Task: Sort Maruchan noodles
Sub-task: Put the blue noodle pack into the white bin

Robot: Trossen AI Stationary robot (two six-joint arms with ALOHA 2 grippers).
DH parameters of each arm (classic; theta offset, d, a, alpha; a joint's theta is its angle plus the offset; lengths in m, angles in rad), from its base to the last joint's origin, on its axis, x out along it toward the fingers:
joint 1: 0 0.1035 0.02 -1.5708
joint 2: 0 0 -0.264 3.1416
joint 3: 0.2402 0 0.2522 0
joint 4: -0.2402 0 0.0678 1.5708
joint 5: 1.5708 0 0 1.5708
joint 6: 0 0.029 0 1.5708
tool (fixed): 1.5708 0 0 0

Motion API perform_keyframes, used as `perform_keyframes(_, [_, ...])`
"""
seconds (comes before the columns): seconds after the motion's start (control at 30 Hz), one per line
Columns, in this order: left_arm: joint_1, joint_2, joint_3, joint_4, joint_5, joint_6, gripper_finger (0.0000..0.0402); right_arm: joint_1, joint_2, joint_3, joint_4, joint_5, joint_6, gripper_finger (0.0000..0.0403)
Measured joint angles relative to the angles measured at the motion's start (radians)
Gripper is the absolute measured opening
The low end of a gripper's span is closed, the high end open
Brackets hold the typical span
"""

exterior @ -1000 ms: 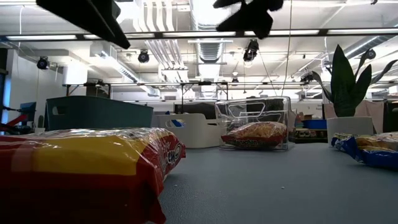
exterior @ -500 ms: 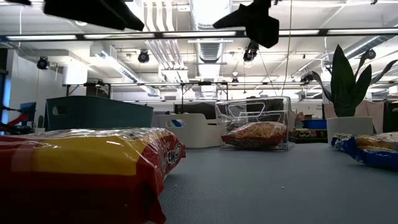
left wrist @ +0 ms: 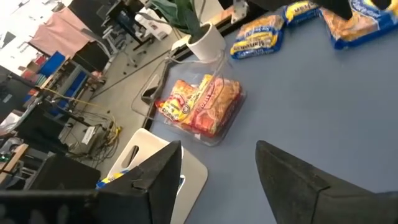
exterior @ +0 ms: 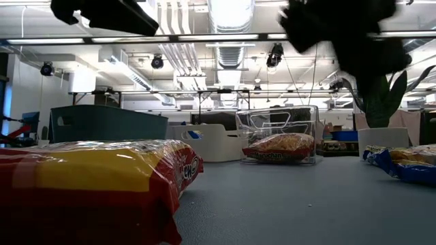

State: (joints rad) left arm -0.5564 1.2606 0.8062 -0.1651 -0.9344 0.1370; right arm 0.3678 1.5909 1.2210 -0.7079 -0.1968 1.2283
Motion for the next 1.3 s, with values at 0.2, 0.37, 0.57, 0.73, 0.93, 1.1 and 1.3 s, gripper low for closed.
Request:
perform_keyframes(0.2, [0.000,0.003,-0.001,-0.007,0.000,-0.012,0.0187,0.083,0.033,-0.005,-0.136,-0.024,0.119,0.0151])
perform_keyframes(0.37, [0.000,0.003,-0.002,-0.007,0.000,-0.016,0.0187,0.122,0.031,-0.034,-0.149,0.010,0.168,0.0088])
perform_keyframes(0.57, [0.000,0.003,-0.002,-0.007,0.000,-0.030,0.0187,0.146,0.031,-0.092,-0.149,0.013,0.171,0.0014])
perform_keyframes(0.73, [0.000,0.003,-0.002,-0.007,0.000,-0.031,0.0187,0.149,0.031,-0.114,-0.116,0.015,0.174,0.0009])
perform_keyframes(0.93, [0.000,0.003,-0.003,-0.006,0.001,-0.048,0.0187,0.140,0.031,-0.159,0.090,0.174,0.107,0.0009])
perform_keyframes(1.1, [0.000,0.004,-0.003,0.000,0.000,-0.048,0.0187,0.118,0.003,-0.126,0.423,0.640,-0.199,0.0009])
perform_keyframes(1.3, [0.000,0.004,-0.004,-0.006,0.001,-0.081,0.0187,0.059,-0.052,-0.031,0.160,0.373,-0.173,0.0009])
